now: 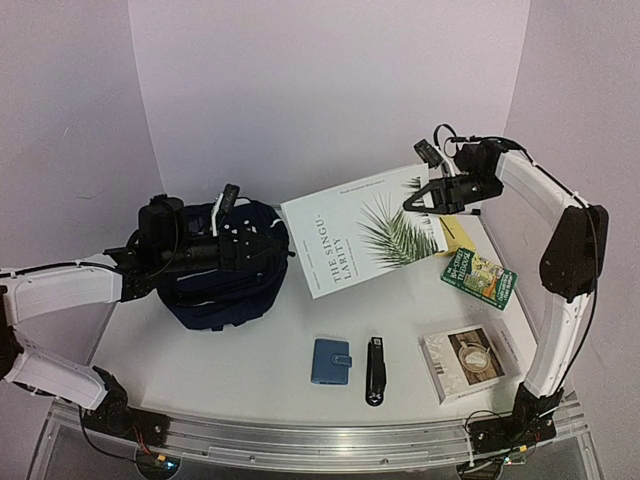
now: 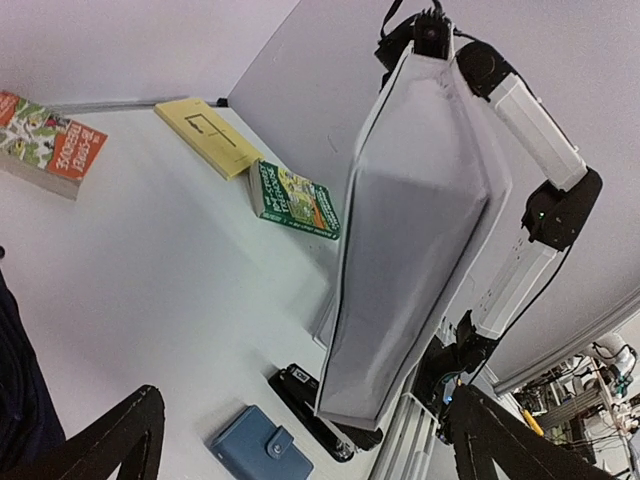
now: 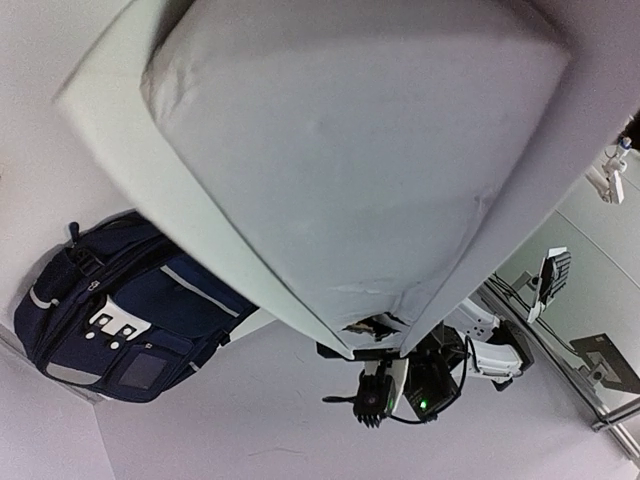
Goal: Pack the student bag
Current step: Pick up the book from the center of the board.
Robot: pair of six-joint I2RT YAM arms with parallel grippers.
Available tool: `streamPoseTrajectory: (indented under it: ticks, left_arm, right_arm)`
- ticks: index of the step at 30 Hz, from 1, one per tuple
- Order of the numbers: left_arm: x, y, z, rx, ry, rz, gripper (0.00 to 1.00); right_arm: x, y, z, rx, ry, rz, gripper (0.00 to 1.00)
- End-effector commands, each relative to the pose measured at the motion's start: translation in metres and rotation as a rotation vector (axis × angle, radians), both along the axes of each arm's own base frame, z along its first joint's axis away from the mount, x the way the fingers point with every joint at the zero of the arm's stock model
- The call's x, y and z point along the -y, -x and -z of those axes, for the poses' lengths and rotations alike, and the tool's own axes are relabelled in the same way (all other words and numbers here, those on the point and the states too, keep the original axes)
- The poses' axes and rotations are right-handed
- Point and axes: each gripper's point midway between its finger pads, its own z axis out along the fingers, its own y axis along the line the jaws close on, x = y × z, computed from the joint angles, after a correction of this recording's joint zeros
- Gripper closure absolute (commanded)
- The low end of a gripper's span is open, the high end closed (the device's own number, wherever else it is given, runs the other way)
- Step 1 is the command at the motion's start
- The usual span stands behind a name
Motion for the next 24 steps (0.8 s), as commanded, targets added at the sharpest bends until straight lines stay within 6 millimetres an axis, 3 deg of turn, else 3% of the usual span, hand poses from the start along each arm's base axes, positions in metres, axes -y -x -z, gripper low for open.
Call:
streamPoseTrajectory:
  ticks: [1,11,16,19,24]
  left_arm:
    - [0.007,0.004,-0.001,-0.026,0.075,0.046,0.00]
    - [0.056,0.033,-0.013,0.059,0.112,0.260,0.00]
    - [0.063,0.034,-0.013,0.055,0.159,0.293,0.05]
    - [0.069,0.034,-0.016,0.051,0.194,0.323,0.18]
    - [0.072,0.030,-0.024,0.072,0.230,0.320,0.51]
  right_arm:
    - [-0.001,0.028,-0.027,-0.424,-0.063,0.005,1.00]
    - [-0.004,0.032,-0.020,-0.471,-0.050,0.000,0.98]
    - [-0.005,0.034,-0.019,-0.475,-0.049,-0.003,0.95]
    - [-0.010,0.038,-0.019,-0.482,-0.044,-0.019,0.93]
    - [-0.017,0.043,-0.016,-0.504,-0.033,-0.037,0.87]
